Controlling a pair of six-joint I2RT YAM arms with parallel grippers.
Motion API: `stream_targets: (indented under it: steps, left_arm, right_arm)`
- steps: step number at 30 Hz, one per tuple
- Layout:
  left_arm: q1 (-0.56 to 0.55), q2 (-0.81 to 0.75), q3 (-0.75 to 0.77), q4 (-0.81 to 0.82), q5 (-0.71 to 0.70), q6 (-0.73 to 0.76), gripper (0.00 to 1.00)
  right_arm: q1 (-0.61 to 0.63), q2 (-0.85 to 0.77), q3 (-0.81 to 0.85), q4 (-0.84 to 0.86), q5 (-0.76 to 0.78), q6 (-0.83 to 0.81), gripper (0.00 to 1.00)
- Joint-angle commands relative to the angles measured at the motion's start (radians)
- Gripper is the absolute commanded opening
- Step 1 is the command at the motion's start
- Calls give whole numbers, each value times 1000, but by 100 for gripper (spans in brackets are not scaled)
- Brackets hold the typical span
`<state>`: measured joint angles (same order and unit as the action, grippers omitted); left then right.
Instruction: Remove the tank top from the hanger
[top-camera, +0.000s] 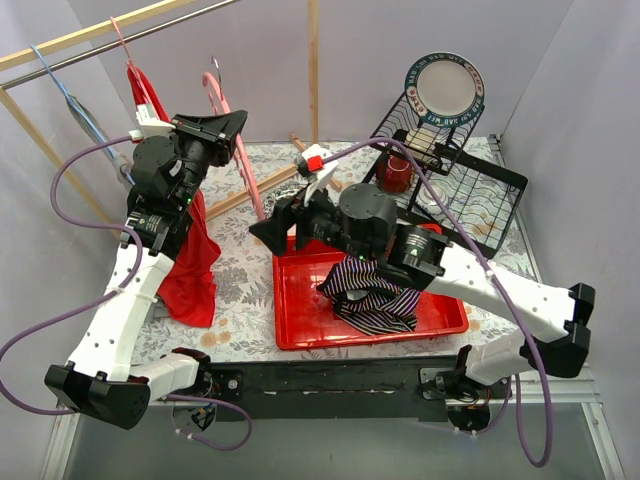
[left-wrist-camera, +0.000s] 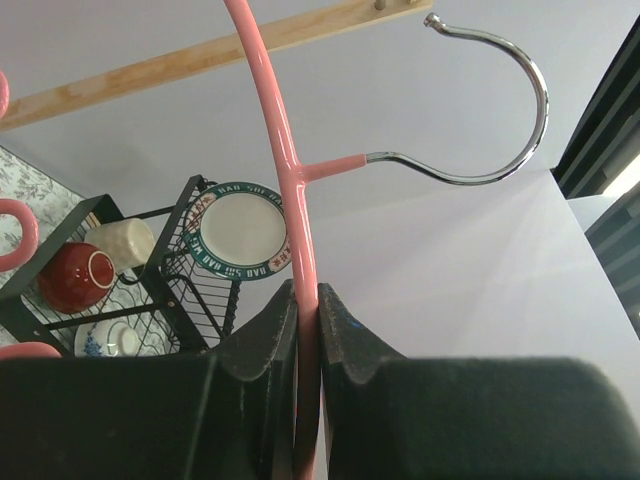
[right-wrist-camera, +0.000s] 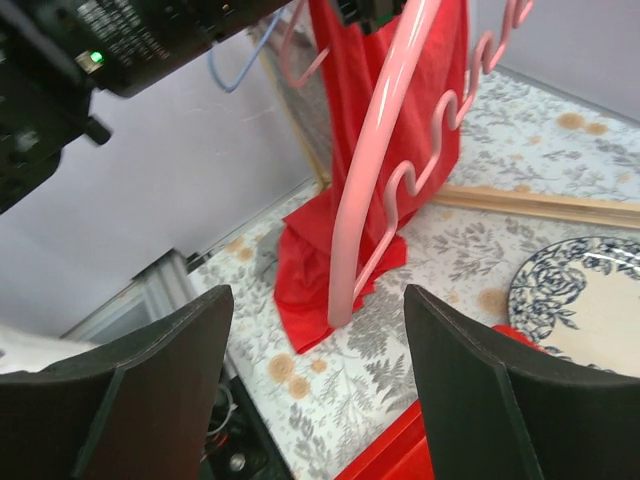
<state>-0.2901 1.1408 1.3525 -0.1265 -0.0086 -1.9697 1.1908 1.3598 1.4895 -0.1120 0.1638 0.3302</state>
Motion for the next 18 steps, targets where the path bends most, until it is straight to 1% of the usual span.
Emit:
stream_targets:
  steps: [1, 2, 4, 5, 6, 7, 8, 10, 11, 12, 16, 17, 18]
  left_arm:
    - [0, -26, -1, 60, -22, -17, 0]
    - [0, -26, -3, 60, -24, -17, 0]
    - [0, -32, -7, 60, -30, -17, 0]
    - [2, -32, -9, 60, -33, -17, 0]
    - [2, -36, -9, 60, -34, -20, 0]
    - [2, -38, -13, 60, -36, -21, 0]
    - [2, -44, -16, 64, -42, -20, 0]
    - [2, -47, -19, 64, -53, -5, 0]
    - [2, -52, -19, 64, -57, -1, 0]
    - [0, -53, -23, 64, -59, 0, 0]
    - [0, -67, -33, 79, -48, 8, 0]
    - [2, -67, -39, 83, -41, 14, 1]
    - [2, -75, -44, 93, -27, 18, 11]
  right_arm:
    - [15, 64, 126, -23, 189, -66, 75]
    - [18, 73, 135, -31, 203, -75, 72]
    - [21, 97, 146, -31, 239, -83, 69]
    - [23, 105, 149, -32, 249, -89, 65]
    - [24, 117, 152, -35, 262, -92, 62]
    - [27, 122, 155, -40, 299, -95, 59]
    - [26, 125, 153, -43, 325, -95, 41]
    - [26, 125, 146, -46, 374, -92, 23]
    - [26, 122, 126, -37, 381, -94, 6]
    - [27, 108, 112, -19, 385, -100, 1]
    - [26, 68, 37, 102, 373, -141, 1]
    - [26, 64, 26, 104, 370, -155, 1]
    - [26, 55, 25, 136, 368, -167, 1]
